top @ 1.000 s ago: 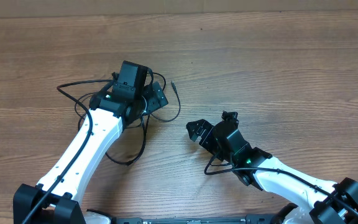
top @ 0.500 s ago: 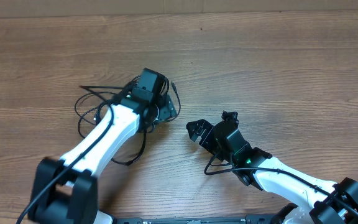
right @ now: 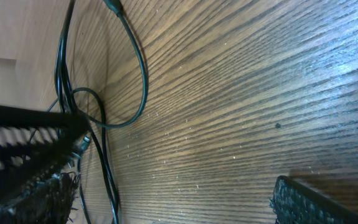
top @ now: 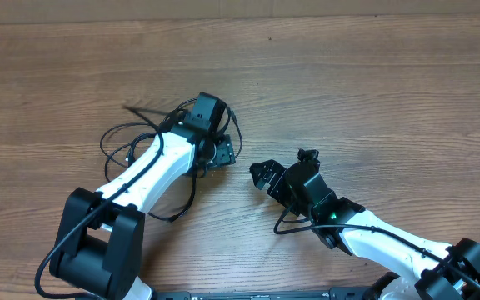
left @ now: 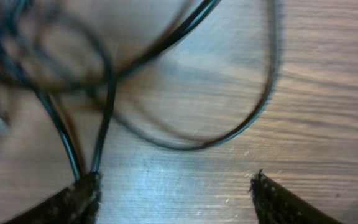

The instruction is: Untangle cables

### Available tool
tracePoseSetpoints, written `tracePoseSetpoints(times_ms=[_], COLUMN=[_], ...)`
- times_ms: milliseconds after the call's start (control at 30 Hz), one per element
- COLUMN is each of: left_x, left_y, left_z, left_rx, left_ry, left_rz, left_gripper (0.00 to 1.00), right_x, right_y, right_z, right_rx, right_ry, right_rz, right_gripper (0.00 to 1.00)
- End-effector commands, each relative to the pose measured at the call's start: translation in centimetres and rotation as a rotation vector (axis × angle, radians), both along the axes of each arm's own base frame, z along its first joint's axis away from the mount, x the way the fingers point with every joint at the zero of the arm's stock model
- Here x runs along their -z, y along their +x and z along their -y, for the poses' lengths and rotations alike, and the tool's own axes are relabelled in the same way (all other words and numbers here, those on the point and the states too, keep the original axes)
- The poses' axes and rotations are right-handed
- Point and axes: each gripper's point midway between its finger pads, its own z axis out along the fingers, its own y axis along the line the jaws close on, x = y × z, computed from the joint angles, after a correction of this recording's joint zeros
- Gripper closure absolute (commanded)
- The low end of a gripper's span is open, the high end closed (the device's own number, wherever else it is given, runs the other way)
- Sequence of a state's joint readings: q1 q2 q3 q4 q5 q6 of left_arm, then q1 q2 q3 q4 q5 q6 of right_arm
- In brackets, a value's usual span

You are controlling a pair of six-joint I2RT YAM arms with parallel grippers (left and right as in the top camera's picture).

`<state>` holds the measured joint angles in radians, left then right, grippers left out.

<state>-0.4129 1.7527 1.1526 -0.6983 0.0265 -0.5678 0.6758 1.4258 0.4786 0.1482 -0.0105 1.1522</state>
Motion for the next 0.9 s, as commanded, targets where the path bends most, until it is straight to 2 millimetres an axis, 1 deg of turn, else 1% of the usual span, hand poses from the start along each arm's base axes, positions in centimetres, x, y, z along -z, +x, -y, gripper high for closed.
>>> tracePoseSetpoints(times_ms=[0,33,100,167,200,300,400,467,500,533,567,633,733,867], left_x=[-3.5,-3.7,-3.7,-3.2,-2.6,-0.3,2.6,4.2,5.0,5.7,5.7,5.5,5.2,4.0], left_y=[4.0,4.7,5.4,5.7,5.9,6.4,7.0,6.9,6.7,6.5,6.5,6.5,6.6,6.7], left_z=[-0.4,-0.7,-0.7,0.0,0.3,0.6,0.9,0.9,0.8,0.7,0.7,0.7,0.8,0.9], left_rx=[0.388,0.418,0.468,0.501,0.518,0.547,0.555,0.560,0.563,0.564,0.560,0.552,0.533,0.494], left_ry=[0.204,0.246,0.276,0.257,0.248,0.257,0.262,0.265,0.268,0.269,0.268,0.265,0.256,0.241], left_rz=[0.201,0.230,0.258,0.268,0.266,0.246,0.218,0.191,0.171,0.154,0.152,0.156,0.162,0.177], left_gripper=[0.20,0.21,0.26,0.33,0.34,0.40,0.39,0.42,0.55,0.76,0.84,0.94,0.96,0.96], right_x=[-0.5,-0.5,-0.5,-0.5,-0.5,-0.5,-0.5,-0.5,-0.5,-0.5,-0.5,-0.5,-0.5,-0.5], right_y=[0.2,0.2,0.3,0.3,0.2,0.3,0.3,0.3,0.3,0.2,0.2,0.3,0.3,0.3], right_z=[0.0,0.0,0.0,0.0,0.0,0.0,0.0,0.0,0.0,0.0,0.0,0.0,0.0,0.0], right_rx=[0.009,0.009,0.009,0.009,0.009,0.009,0.009,0.009,0.009,0.009,0.009,0.009,0.009,0.009], right_ry=[0.010,0.010,0.010,0.010,0.010,0.010,0.010,0.010,0.010,0.010,0.010,0.010,0.010,0.010], right_rz=[0.015,0.015,0.015,0.015,0.015,0.015,0.015,0.015,0.015,0.015,0.015,0.015,0.015,0.015], right_gripper=[0.00,0.00,0.00,0.00,0.00,0.00,0.00,0.00,0.00,0.00,0.00,0.00,0.00,0.00])
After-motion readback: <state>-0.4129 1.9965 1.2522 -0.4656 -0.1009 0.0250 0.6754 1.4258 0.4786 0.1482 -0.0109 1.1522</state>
